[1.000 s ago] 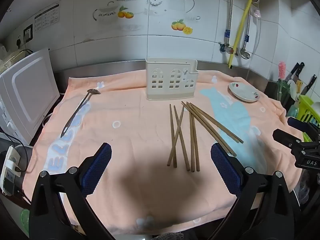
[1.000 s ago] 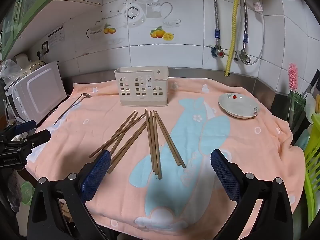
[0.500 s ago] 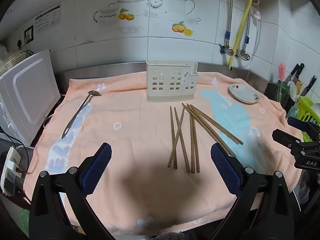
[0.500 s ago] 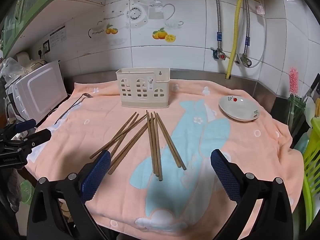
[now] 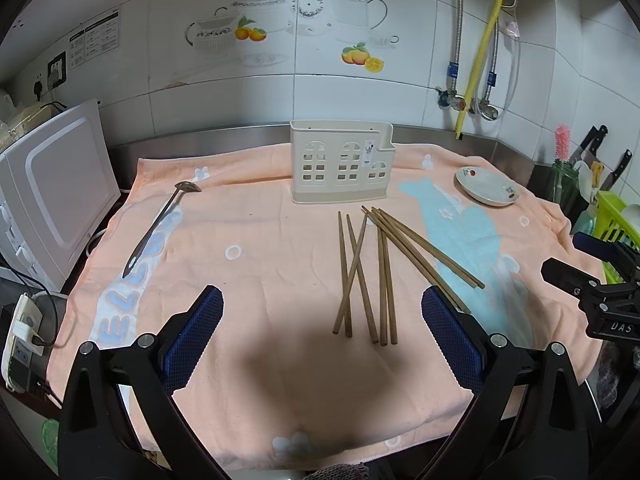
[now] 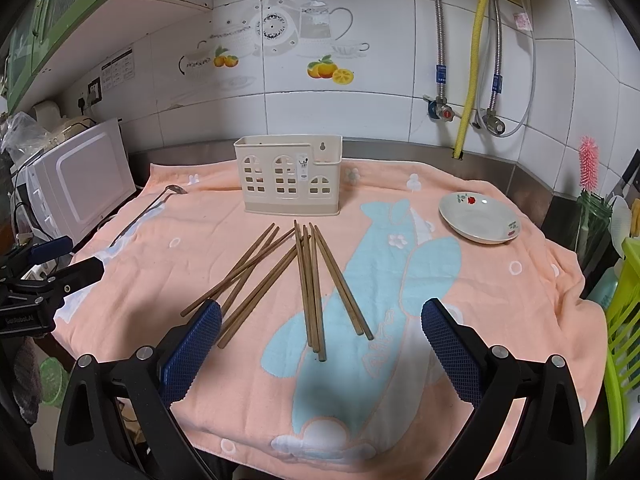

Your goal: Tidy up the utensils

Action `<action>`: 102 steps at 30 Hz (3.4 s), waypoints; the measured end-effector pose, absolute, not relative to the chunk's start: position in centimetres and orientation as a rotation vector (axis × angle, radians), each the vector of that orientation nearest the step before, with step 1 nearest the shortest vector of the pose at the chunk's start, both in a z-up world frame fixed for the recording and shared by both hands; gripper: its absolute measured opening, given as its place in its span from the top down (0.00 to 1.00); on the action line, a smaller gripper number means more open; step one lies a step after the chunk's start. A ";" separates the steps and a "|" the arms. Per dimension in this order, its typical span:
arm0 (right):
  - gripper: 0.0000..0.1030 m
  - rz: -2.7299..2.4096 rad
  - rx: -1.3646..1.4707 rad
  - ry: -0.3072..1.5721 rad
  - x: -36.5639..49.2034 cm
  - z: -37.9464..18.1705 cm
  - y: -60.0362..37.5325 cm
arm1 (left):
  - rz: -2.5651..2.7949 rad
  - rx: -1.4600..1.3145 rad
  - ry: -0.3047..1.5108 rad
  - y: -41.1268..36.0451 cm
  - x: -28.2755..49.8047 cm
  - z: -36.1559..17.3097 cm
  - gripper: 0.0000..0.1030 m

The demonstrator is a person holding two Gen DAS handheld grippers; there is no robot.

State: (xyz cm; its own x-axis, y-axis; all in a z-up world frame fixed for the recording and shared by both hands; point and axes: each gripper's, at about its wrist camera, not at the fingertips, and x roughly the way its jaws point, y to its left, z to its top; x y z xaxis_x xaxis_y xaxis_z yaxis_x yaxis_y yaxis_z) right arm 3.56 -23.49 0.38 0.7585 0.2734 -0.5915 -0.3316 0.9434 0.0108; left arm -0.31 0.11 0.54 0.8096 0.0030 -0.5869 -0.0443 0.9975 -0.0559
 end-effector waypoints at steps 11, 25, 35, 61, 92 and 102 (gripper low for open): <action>0.06 0.330 -0.103 0.631 3.6 0.4 -23.4 | 0.028 -0.070 0.635 -0.1 -0.1 0.3 0.05; 0.06 0.334 -0.106 0.637 3.7 0.1 -23.0 | 0.034 -0.070 0.639 -0.3 0.0 0.2 0.05; 0.06 0.335 -0.108 0.637 3.7 0.1 -23.0 | 0.033 -0.069 0.638 -0.1 0.0 0.3 0.05; 0.06 0.336 -0.110 0.645 3.8 -0.3 -22.5 | 0.042 -0.074 0.642 0.4 0.3 0.1 0.05; 0.06 0.335 -0.110 0.693 5.7 -1.5 -22.9 | 0.052 -0.078 0.703 0.5 2.1 -1.7 0.05; 0.06 0.342 -0.116 0.723 6.9 -2.6 -22.8 | 0.050 -0.080 0.748 0.4 3.3 -3.0 0.05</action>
